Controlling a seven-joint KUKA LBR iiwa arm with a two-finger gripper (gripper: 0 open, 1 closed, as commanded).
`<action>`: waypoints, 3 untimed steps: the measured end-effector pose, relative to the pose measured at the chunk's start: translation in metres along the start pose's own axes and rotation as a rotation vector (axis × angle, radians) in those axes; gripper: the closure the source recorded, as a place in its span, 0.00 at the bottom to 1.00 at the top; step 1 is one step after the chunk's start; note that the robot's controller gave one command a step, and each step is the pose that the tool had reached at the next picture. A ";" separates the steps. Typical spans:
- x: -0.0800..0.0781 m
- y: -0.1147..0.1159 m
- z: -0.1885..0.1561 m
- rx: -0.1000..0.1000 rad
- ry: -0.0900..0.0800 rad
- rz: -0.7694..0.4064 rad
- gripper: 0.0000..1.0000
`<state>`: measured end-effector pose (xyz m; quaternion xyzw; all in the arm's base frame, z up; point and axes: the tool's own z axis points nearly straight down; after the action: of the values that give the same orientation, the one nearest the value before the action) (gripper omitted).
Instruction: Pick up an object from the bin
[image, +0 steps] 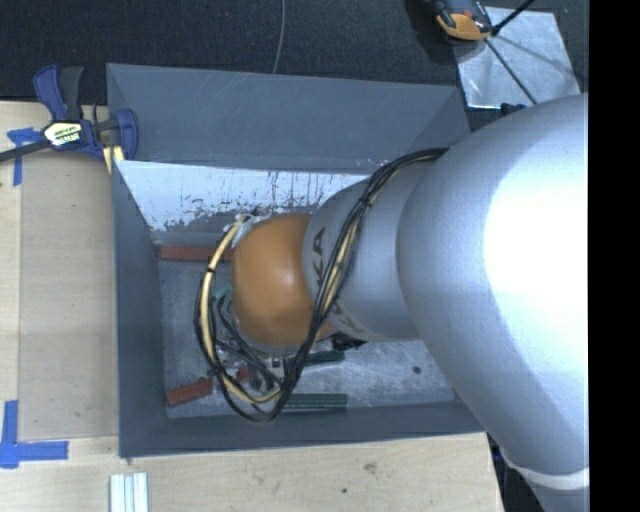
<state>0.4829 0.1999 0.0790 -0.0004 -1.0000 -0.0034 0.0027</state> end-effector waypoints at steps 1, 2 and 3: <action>-0.001 -0.001 -0.053 0.008 -0.003 0.003 1.00; -0.003 0.007 -0.017 0.006 -0.009 -0.007 0.00; -0.002 0.007 -0.014 0.007 -0.008 -0.007 1.00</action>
Offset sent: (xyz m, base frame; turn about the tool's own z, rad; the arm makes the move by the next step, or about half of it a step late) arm 0.0013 0.0081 0.0142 -0.0088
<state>0.4853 0.2066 0.0933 0.0031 -1.0000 0.0002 -0.0013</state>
